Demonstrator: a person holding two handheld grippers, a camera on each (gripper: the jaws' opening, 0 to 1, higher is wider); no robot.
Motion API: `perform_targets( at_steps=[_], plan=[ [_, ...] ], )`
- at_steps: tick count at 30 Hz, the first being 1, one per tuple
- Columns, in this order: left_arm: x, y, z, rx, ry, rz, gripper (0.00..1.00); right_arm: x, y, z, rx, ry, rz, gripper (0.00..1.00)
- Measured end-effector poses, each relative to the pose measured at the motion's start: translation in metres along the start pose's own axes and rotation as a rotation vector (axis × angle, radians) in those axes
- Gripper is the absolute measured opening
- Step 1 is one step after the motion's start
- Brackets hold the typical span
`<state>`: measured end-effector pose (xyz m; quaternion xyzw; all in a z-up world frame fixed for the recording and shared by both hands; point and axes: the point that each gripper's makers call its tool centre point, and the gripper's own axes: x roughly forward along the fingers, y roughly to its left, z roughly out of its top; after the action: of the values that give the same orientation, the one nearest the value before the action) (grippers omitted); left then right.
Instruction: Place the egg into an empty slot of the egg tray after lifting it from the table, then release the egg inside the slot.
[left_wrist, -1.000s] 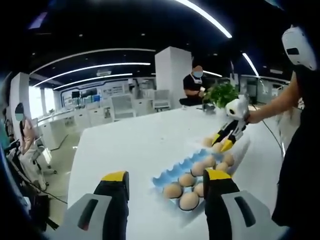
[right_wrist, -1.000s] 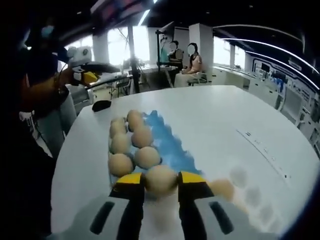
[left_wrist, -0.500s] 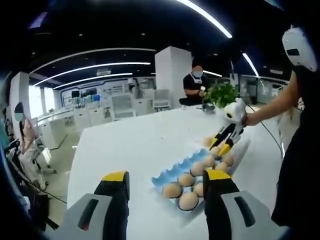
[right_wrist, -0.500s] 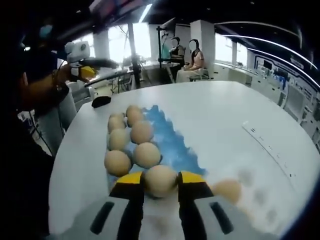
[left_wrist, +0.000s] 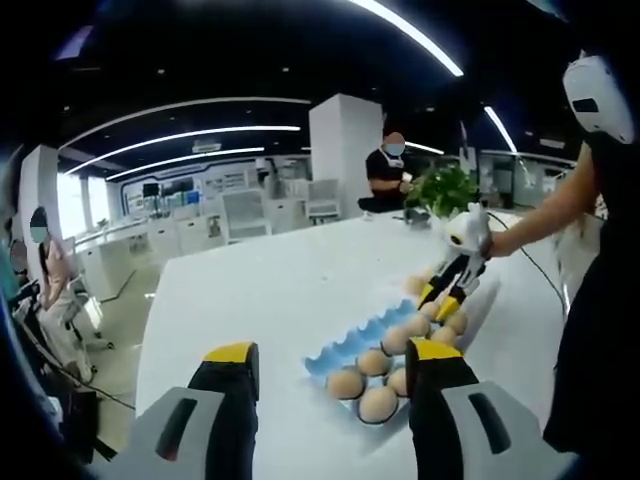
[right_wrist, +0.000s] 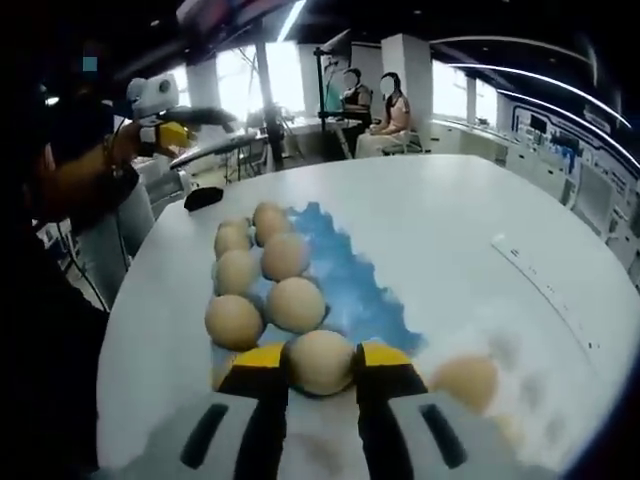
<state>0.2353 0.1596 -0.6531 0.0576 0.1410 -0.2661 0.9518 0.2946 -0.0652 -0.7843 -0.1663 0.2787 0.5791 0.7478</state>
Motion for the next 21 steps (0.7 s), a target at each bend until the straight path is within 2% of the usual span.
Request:
perform_targets(
  at_steps=[8, 21],
  plan=[
    [0.0031, -0.0020, 0.0003, 0.001, 0.004, -0.008, 0.59, -0.0001, -0.0006, -0.0004, 0.023, -0.013, 0.004, 0.27],
    [0.0026, -0.0015, 0.0017, 0.007, 0.002, -0.004, 0.59, 0.0003, -0.0038, -0.0003, 0.008, -0.046, 0.000, 0.29]
  ],
)
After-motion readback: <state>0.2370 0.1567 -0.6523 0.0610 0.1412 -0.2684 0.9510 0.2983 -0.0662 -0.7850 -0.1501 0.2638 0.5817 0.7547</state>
